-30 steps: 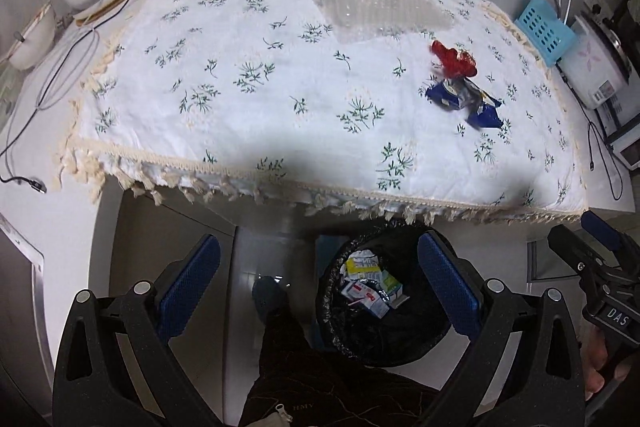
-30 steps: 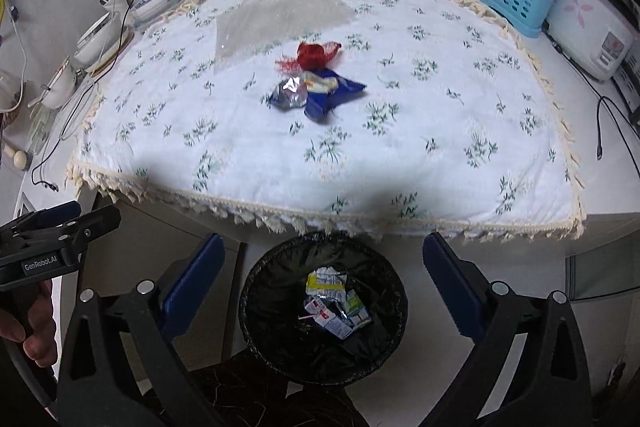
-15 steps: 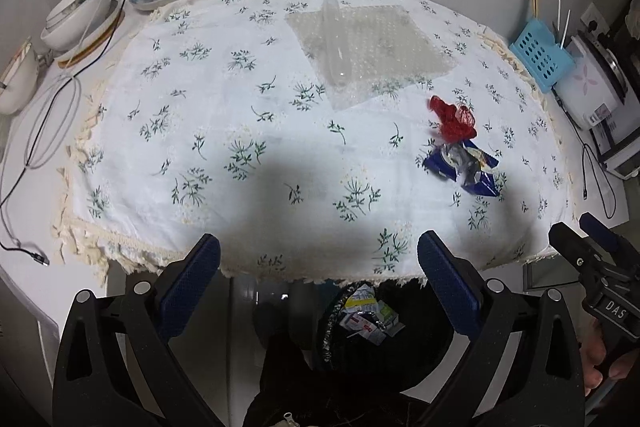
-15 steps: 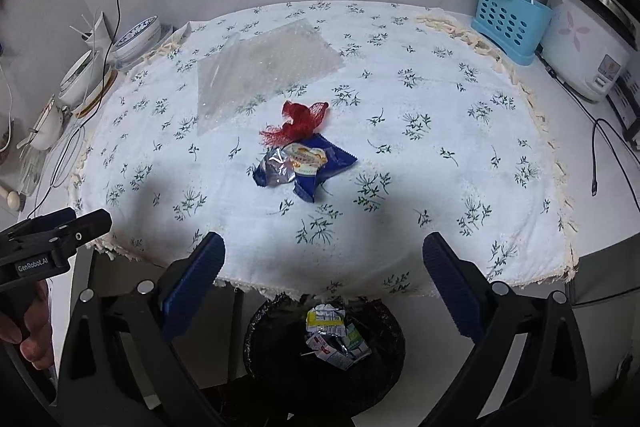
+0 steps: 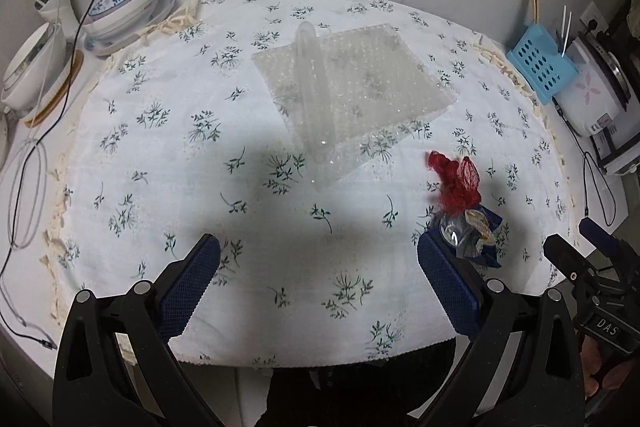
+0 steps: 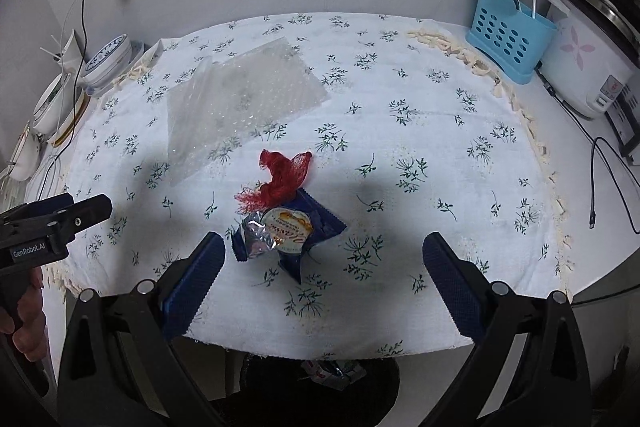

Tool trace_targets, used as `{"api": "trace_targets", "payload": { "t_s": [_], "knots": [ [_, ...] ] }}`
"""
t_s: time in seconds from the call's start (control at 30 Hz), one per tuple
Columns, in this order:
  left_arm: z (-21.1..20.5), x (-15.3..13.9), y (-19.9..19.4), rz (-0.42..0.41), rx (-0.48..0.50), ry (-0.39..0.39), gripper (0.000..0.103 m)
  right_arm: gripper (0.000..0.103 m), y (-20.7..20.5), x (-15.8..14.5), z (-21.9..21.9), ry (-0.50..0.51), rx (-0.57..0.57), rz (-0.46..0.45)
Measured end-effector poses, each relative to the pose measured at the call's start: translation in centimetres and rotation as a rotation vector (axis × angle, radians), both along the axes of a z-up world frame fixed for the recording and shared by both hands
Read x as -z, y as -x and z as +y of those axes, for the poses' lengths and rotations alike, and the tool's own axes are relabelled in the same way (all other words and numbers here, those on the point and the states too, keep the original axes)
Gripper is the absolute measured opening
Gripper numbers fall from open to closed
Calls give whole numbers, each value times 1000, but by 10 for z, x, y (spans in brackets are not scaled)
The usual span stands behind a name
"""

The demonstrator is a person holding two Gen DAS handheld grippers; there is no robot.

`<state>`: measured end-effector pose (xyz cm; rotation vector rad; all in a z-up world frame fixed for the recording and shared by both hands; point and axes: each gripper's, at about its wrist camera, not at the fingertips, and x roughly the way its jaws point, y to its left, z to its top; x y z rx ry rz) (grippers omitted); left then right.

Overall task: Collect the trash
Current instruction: 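Grasp the clear plastic tube with the left gripper while the right gripper grasps the red net bag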

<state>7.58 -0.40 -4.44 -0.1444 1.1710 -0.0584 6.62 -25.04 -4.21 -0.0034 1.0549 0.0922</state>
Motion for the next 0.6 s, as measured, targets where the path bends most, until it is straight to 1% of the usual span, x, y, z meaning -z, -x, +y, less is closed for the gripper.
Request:
{"api": "trace_targets", "payload": {
  "t_s": [0.13,0.3,0.47,0.6],
  "knots": [
    [3,9,-33,13,13,-3,97,95,-16,6,-1,6,20,10],
    [6,29,-75,45,26,-25,96,95,-36,25,-6,-3,63,55],
    [5,47,-118,70,30,-46,95,95,-52,42,2,-14,66,96],
    [1,61,-147,90,34,-62,90,87,-68,57,13,-17,48,137]
  ]
}}
